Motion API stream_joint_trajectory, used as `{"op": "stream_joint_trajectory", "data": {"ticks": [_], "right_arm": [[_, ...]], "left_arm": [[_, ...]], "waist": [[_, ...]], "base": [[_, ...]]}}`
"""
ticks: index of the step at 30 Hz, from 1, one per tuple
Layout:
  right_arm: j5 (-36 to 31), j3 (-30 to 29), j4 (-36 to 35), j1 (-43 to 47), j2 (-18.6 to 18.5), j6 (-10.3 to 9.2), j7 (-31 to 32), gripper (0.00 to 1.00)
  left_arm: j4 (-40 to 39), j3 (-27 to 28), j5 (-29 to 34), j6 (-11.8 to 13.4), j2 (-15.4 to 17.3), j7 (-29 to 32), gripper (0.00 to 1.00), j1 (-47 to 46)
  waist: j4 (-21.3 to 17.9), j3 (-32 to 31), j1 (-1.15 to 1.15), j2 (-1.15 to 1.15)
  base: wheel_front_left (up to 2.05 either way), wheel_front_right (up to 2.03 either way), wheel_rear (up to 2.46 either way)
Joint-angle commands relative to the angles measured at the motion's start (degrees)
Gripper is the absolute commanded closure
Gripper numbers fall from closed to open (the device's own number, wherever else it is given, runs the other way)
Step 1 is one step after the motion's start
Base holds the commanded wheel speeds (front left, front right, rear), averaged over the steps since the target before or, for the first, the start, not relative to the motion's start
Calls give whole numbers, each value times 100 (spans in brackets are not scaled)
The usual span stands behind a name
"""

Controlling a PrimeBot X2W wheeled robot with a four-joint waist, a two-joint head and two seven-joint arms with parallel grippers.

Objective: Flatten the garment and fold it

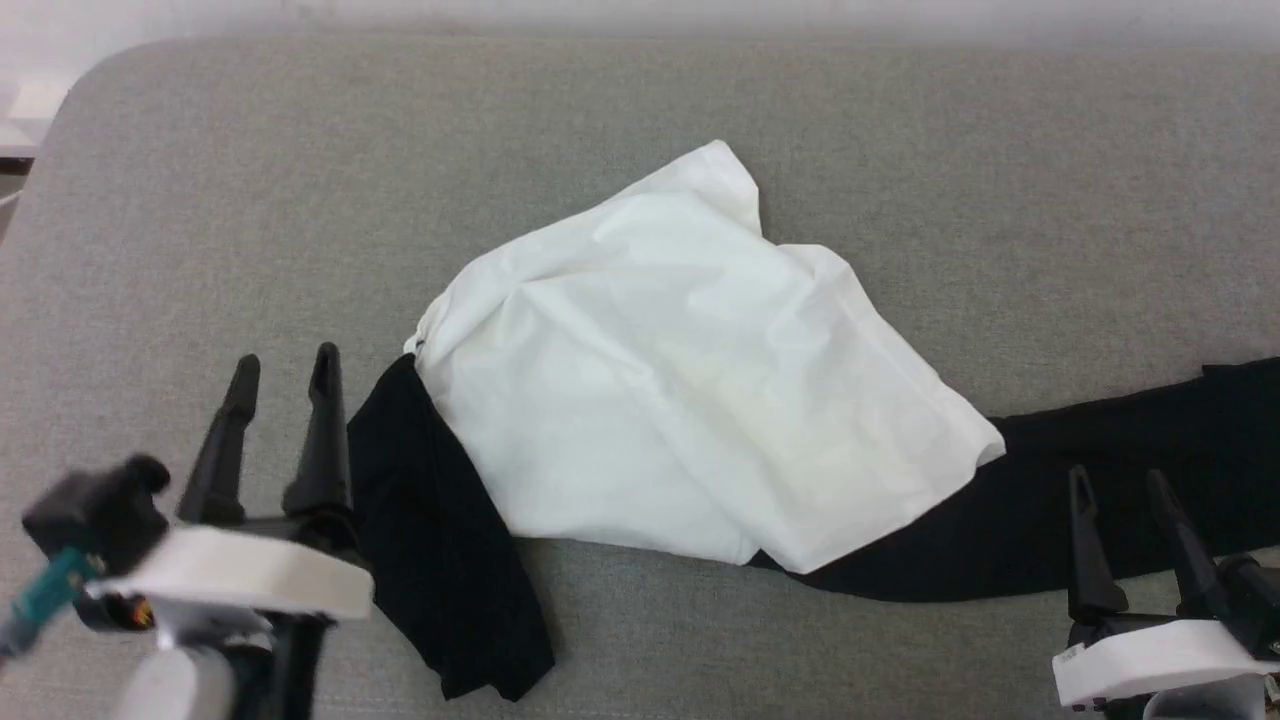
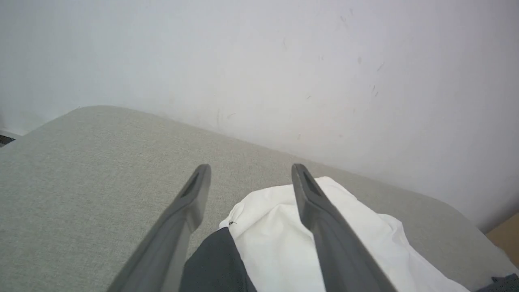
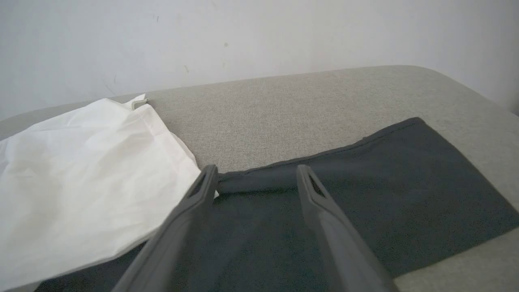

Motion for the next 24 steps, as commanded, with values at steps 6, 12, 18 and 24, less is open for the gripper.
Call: {"op": "stream_joint_trajectory", "data": {"ticks": [6, 12, 18, 24], "right_arm": [[39, 1, -57, 44, 9, -4, -27, 0], [-58, 17, -127, 117, 9, -4, -11, 0], [-500, 98, -626, -136, 9, -4, 566, 0], [-989, 560, -907, -775, -113, -4, 2380, 0]], "left_arm": [[-148, -277, 777, 17, -726, -934, 0, 662], [-60, -31, 1817, -93, -1410, -968, 0, 1235], [51, 275, 2242, -481, -1860, -970, 0, 1364], [149, 467, 2355, -799, -2071, -970, 0, 1242]], "waist": [[-1, -150, 1, 0], [112, -232, 1, 0], [269, -194, 1, 0], [344, 1, 1, 0]], "base": [[0, 0, 0], [0, 0, 0], [0, 0, 0], [0, 0, 0]]}}
